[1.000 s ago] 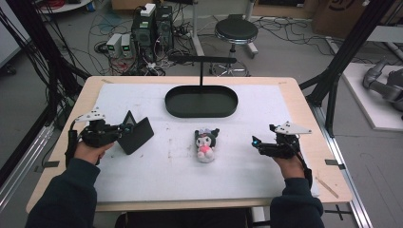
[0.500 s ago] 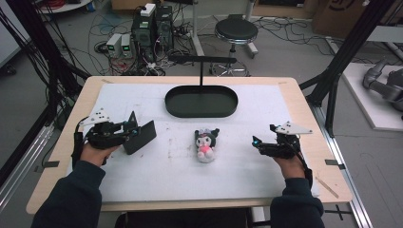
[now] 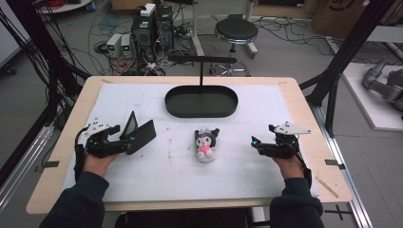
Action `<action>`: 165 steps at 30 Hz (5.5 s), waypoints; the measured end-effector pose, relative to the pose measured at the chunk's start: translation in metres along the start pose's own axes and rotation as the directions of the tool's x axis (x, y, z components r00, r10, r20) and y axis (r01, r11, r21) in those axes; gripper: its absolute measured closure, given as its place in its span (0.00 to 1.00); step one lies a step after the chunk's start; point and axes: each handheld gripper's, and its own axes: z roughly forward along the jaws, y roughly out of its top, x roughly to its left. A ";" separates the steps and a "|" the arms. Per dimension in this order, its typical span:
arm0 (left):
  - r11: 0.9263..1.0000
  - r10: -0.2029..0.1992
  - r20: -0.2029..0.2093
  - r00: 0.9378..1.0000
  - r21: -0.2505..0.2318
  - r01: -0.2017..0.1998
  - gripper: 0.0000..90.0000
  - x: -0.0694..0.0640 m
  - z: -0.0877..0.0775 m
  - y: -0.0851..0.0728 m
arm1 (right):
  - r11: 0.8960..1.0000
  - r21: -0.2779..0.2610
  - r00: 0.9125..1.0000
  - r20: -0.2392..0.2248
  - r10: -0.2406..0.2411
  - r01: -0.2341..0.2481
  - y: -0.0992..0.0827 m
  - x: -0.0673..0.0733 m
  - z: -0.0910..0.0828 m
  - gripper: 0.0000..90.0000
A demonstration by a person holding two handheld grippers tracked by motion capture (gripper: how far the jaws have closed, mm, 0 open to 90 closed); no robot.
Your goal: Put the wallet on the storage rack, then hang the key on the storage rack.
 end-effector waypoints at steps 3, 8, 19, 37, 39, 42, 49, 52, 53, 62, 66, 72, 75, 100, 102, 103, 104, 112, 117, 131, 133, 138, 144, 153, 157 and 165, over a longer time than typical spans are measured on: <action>1.000 -0.019 0.033 0.999 0.003 0.019 0.35 0.002 0.003 -0.001 | 1.000 0.002 1.000 0.001 0.002 -0.002 0.000 0.000 0.000 0.19; 1.000 -0.027 0.060 0.998 -0.006 0.027 0.85 0.004 0.005 0.003 | 1.000 0.001 1.000 0.002 0.008 -0.008 -0.002 -0.003 0.000 0.19; 0.994 0.045 0.034 0.998 -0.105 -0.041 0.86 0.002 0.022 0.059 | 1.000 -0.013 1.000 -0.002 0.027 -0.027 -0.002 -0.008 0.000 0.19; 0.988 0.136 0.080 0.987 -0.089 -0.129 0.86 -0.015 0.118 0.112 | 0.998 -0.031 0.999 0.000 0.048 -0.048 -0.004 -0.014 -0.005 0.19; 0.989 0.133 0.083 0.988 -0.082 -0.126 0.86 -0.016 0.128 0.115 | 0.998 -0.031 0.999 0.001 0.052 -0.052 -0.004 -0.014 -0.005 0.19; 0.988 0.140 0.069 0.988 -0.082 -0.135 0.86 -0.018 0.144 0.119 | 0.998 -0.029 0.999 0.002 0.053 -0.053 -0.005 -0.014 -0.005 0.19; 0.988 0.149 0.024 0.989 -0.045 -0.148 0.86 -0.021 0.177 0.120 | 0.998 -0.031 0.998 0.007 0.063 -0.063 -0.008 -0.017 -0.007 0.19; 0.986 0.155 0.013 0.988 -0.058 -0.154 0.86 -0.024 0.188 0.122 | 0.997 -0.027 0.998 0.009 0.067 -0.066 -0.010 -0.018 -0.007 0.19; 0.987 0.152 0.013 0.988 -0.057 -0.151 0.86 -0.024 0.191 0.122 | 0.997 -0.027 0.998 0.008 0.068 -0.068 -0.010 -0.018 -0.007 0.19; 0.996 0.081 0.036 0.996 0.039 -0.082 0.58 -0.040 0.209 0.113 | 0.997 -0.032 0.998 0.006 0.063 -0.063 -0.010 -0.018 -0.009 0.19; 0.998 0.057 0.056 0.997 0.019 -0.058 0.54 -0.042 0.195 0.117 | 0.997 -0.033 0.998 0.000 0.064 -0.064 -0.009 -0.017 -0.009 0.19; 0.998 0.039 0.108 0.993 0.038 -0.043 0.73 -0.044 0.184 0.115 | 0.998 -0.039 0.999 -0.008 0.051 -0.052 -0.008 -0.015 -0.010 0.19; 0.998 0.046 0.117 0.992 0.040 -0.051 0.82 -0.048 0.184 0.114 | 0.998 -0.042 0.999 -0.009 0.054 -0.054 -0.007 -0.014 -0.011 0.19; 0.993 0.107 0.119 0.987 0.038 -0.113 0.78 -0.064 0.207 0.105 | 0.998 -0.037 0.998 -0.012 0.054 -0.055 -0.009 -0.015 -0.010 0.19; 0.994 0.095 0.114 0.989 0.051 -0.101 0.75 -0.064 0.212 0.103 | 0.998 -0.036 0.998 -0.013 0.055 -0.055 -0.009 -0.015 -0.010 0.19; 0.994 0.086 0.115 0.990 0.055 -0.093 0.71 -0.064 0.215 0.101 | 0.998 -0.037 0.999 -0.012 0.053 -0.054 -0.009 -0.015 -0.010 0.19; 0.993 0.090 0.115 0.989 0.065 -0.098 0.67 -0.064 0.217 0.101 | 0.998 -0.038 0.998 -0.010 0.058 -0.058 -0.009 -0.015 -0.011 0.19; 0.992 0.069 0.108 0.992 0.100 -0.080 0.59 -0.068 0.226 0.098 | 0.997 -0.036 0.998 -0.010 0.061 -0.061 -0.010 -0.016 -0.010 0.19; 0.995 0.019 0.142 0.990 0.099 -0.033 0.49 -0.066 0.220 0.102 | 0.998 -0.034 0.998 -0.012 0.056 -0.056 -0.010 -0.016 -0.010 0.19; 0.994 0.063 0.182 0.981 -0.101 -0.045 0.27 -0.061 0.120 0.099 | 0.999 -0.020 0.999 -0.029 0.033 -0.034 -0.008 -0.009 -0.006 0.19; 0.992 0.073 0.176 0.982 -0.112 -0.054 0.27 -0.058 0.103 0.093 | 1.000 -0.014 0.999 -0.031 0.025 -0.025 -0.008 -0.007 -0.004 0.19; 0.979 0.137 0.115 0.984 -0.164 -0.118 0.27 -0.049 0.065 0.078 | 1.000 -0.004 0.999 -0.032 0.013 -0.013 -0.006 -0.003 -0.001 0.19; 0.981 0.089 0.077 0.993 -0.177 -0.074 0.23 -0.035 0.033 0.057 | 1.000 0.001 1.000 -0.028 0.008 -0.008 -0.004 -0.001 0.002 0.19; 0.981 0.074 0.042 0.996 -0.182 -0.065 0.23 -0.020 0.013 0.039 | 1.000 0.012 1.000 -0.025 -0.001 0.001 -0.001 0.002 0.007 0.19; 0.981 0.074 0.035 0.997 -0.183 -0.066 0.23 -0.020 0.008 0.035 | 1.000 0.007 0.999 -0.033 -0.006 0.006 0.000 0.006 0.006 0.19; 0.980 0.089 0.026 0.996 -0.183 -0.083 0.23 -0.017 0.001 0.036 | 1.000 -0.004 1.000 -0.029 0.000 0.000 0.003 0.010 0.007 0.19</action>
